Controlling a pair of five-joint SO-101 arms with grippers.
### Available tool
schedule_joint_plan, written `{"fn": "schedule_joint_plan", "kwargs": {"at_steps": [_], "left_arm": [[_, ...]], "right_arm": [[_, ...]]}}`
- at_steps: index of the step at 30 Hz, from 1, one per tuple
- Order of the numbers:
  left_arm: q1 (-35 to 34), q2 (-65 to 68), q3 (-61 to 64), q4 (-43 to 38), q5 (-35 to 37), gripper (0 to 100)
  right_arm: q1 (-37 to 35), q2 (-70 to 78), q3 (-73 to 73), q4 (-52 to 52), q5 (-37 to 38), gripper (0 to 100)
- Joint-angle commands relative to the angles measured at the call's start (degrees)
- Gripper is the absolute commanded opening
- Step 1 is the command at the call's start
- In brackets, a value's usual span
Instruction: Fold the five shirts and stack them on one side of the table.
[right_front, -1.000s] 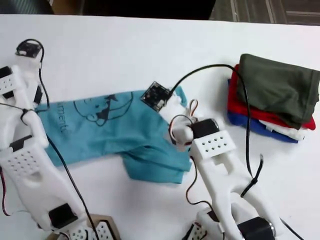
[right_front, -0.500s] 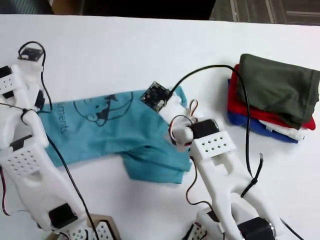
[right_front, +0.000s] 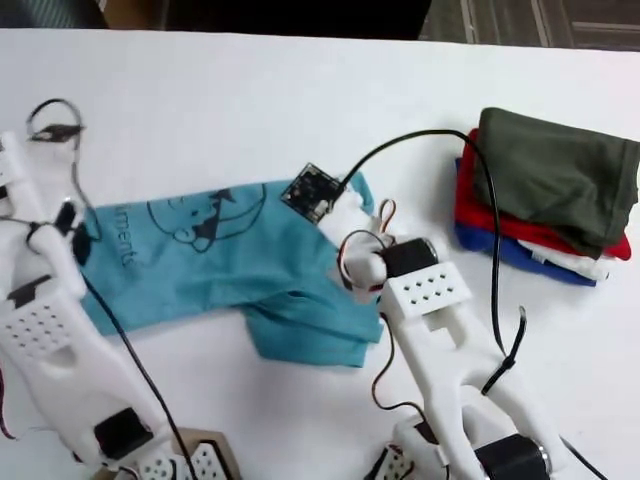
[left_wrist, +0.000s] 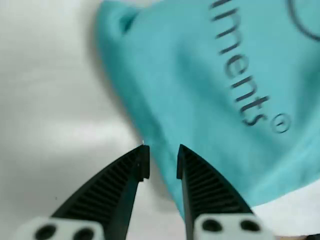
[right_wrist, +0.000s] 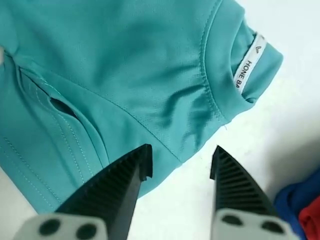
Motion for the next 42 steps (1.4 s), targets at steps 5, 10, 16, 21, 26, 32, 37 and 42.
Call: {"fn": "schedule_joint_plan", "kwargs": {"at_steps": [5,10,16,21,26,32,37,42], "left_arm": [[-3.3,-0.5,6.5,-8.4,-0.4,12],[-0.4,-0.5,10.8,-10.6,-0.3,12],[1.8,-1.1,8.9,-9.6,2.7,12],[1.8,-1.1,4.8,-5.7,2.8,13],[1.1,-1.1,0.1,-2.0,2.7,16],[1.0,-0.3,-2.6,-0.2,2.5,16],[1.8,2.8,1.8,-3.3,2.7,15],[1.5,6.2,2.1,-5.9,2.8,15]], "right_arm": [[0.2,0.0,-0.6,-0.9,-0.5,19.6],[0.2,0.0,-0.6,-0.9,-0.5,19.6],[0.2,0.0,-0.4,-0.7,-0.5,19.7],[0.2,0.0,-0.4,-0.6,-0.5,19.7],[0.2,0.0,-0.4,-0.7,-0.5,19.7],[0.2,0.0,-0.4,-0.8,-0.5,19.7],[0.2,0.0,-0.4,-0.8,-0.5,19.7],[0.2,0.0,-0.4,-0.8,-0.5,19.7]]}}
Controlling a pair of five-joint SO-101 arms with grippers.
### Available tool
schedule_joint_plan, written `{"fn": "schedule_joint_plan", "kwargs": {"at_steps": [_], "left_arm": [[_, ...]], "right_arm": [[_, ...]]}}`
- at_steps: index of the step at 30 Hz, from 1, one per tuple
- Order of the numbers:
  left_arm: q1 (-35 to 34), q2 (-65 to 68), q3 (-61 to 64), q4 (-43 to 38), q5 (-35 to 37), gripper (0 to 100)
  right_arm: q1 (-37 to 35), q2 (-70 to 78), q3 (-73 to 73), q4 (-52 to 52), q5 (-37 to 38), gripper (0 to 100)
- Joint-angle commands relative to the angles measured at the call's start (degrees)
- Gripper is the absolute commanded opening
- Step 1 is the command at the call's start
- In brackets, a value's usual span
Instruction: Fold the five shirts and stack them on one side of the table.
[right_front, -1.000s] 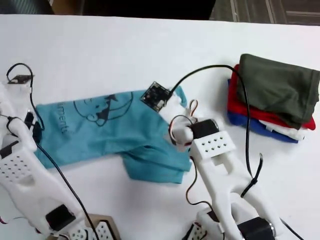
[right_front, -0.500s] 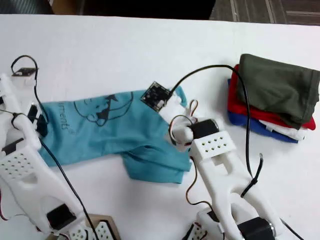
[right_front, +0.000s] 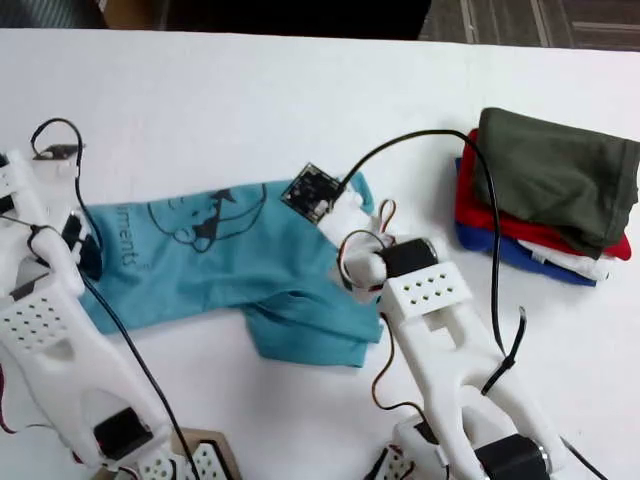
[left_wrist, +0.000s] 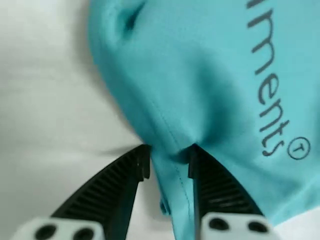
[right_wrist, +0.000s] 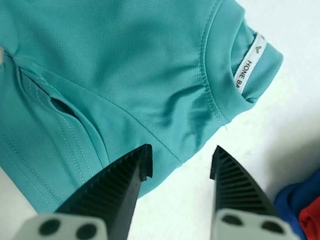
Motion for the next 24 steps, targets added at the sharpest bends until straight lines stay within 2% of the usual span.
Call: {"fn": "schedule_joint_plan", "kwargs": {"at_steps": [1,3,7,14,24], "left_arm": [[0.1,0.5,-0.2,-1.6,0.4,15],[0.4,0.4,-0.2,-1.6,0.4,14],[1.1,-1.0,-2.7,-0.9,0.4,2],[3.4,-2.9,-9.4,5.6,0.3,3],[4.1,-3.0,-16.0,8.8,0.4,3]], "right_arm": [[0.2,0.0,-0.4,-0.8,-0.5,19.7],[0.2,0.0,-0.4,-0.8,-0.5,19.7],[0.2,0.0,-0.4,-0.8,-0.5,19.7],[0.2,0.0,-0.4,-0.8,-0.5,19.7],[0.2,0.0,-0.4,-0.8,-0.5,19.7]]}}
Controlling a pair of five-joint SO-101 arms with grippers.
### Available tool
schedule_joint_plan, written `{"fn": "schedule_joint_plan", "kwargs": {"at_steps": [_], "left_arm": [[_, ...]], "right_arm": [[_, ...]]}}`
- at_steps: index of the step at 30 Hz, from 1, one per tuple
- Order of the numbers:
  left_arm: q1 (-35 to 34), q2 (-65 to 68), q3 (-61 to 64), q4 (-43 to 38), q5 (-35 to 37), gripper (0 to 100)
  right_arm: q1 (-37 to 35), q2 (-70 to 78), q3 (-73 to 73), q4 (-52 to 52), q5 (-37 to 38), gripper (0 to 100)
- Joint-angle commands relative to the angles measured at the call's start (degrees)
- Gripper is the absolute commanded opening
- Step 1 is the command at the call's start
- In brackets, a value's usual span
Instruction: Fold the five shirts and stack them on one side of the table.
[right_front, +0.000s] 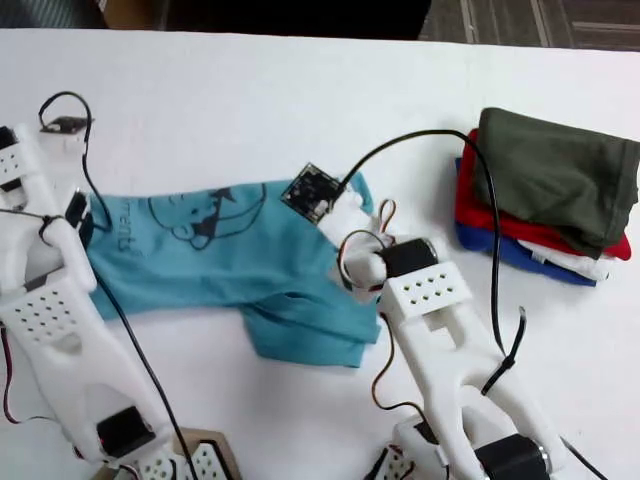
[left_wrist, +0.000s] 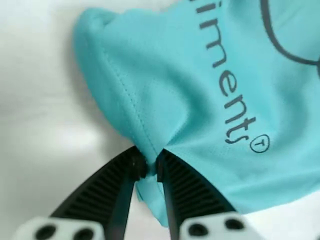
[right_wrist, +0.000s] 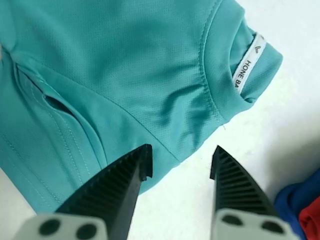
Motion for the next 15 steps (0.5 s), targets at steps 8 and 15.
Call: {"fn": "schedule_joint_plan", "kwargs": {"at_steps": [8,15], "left_arm": [[-1.5,-3.2,-3.1,1.1,0.4,14],[-1.4,-1.9,-3.2,-0.5,0.4,12]], "right_arm": [[0.2,0.0,-0.4,-0.8,-0.5,19.7],[0.2,0.0,-0.6,-0.8,-0.5,19.7]]}}
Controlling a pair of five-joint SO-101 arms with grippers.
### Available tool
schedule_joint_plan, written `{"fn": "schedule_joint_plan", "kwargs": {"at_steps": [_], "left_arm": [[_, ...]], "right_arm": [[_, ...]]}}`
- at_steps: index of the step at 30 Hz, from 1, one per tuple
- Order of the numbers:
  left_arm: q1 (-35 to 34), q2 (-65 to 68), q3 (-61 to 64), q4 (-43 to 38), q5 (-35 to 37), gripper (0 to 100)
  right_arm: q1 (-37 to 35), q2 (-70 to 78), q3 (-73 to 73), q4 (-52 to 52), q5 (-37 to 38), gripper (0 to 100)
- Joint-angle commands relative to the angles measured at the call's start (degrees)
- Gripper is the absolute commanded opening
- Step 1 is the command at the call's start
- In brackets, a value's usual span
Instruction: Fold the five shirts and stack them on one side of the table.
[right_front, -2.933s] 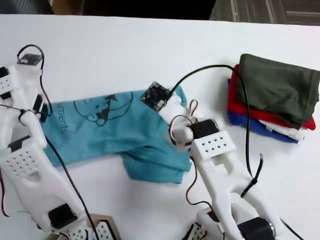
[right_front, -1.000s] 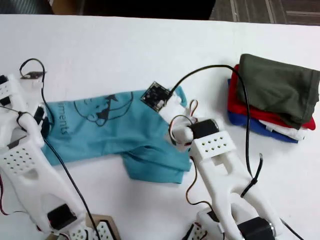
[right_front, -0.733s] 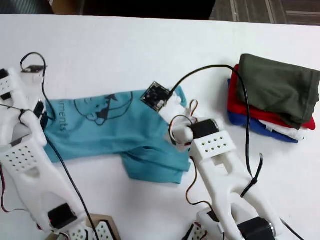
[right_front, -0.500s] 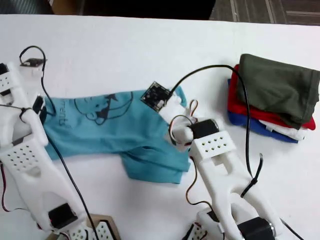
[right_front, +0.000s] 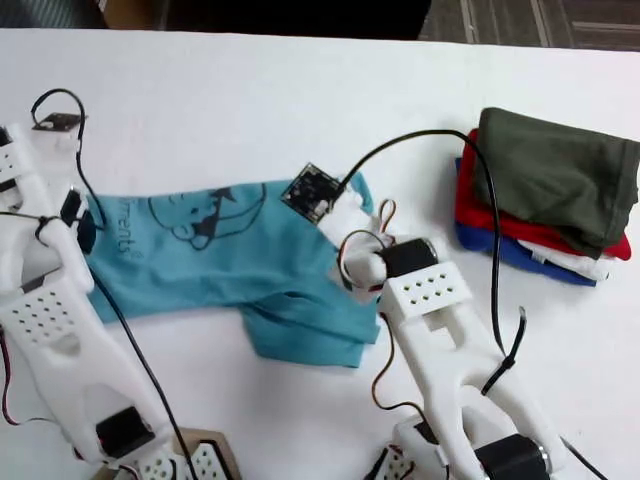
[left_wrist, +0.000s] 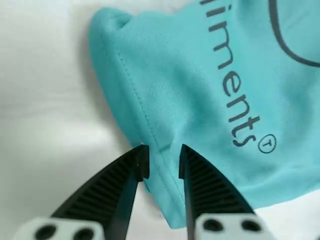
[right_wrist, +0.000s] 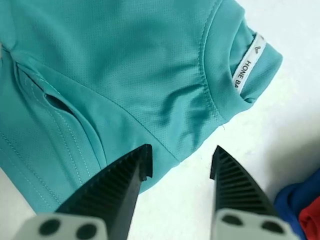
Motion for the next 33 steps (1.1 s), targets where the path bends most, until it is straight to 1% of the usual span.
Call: {"fn": "schedule_joint_plan", "kwargs": {"at_steps": [1,7,8,11,18,25,27,33], "left_arm": [[-0.6,-1.3,-2.3,-0.4,0.4,12],[-0.7,3.2,-2.5,-0.6,0.4,12],[-0.7,3.5,-2.5,-0.9,0.4,11],[-0.6,3.2,-2.6,-1.2,0.4,2],[1.3,-2.0,-2.5,0.3,0.3,3],[3.0,-3.3,-2.6,-0.1,0.4,3],[3.1,-3.3,-4.3,-0.1,0.4,3],[2.8,-3.3,-14.5,1.6,0.2,3]], "right_arm": [[0.2,0.0,-0.6,-0.8,-0.5,19.7],[0.2,0.0,-0.5,-0.8,-0.5,19.7],[0.2,0.0,-0.5,-0.8,-0.5,19.7],[0.2,0.0,-0.4,-0.8,-0.5,19.7],[0.2,0.0,-0.4,-0.8,-0.5,19.7],[0.2,0.0,-0.4,-0.8,-0.5,19.7],[0.3,0.0,-0.4,-0.8,-0.5,19.7],[0.3,0.0,-0.4,-0.8,-0.5,19.7]]}}
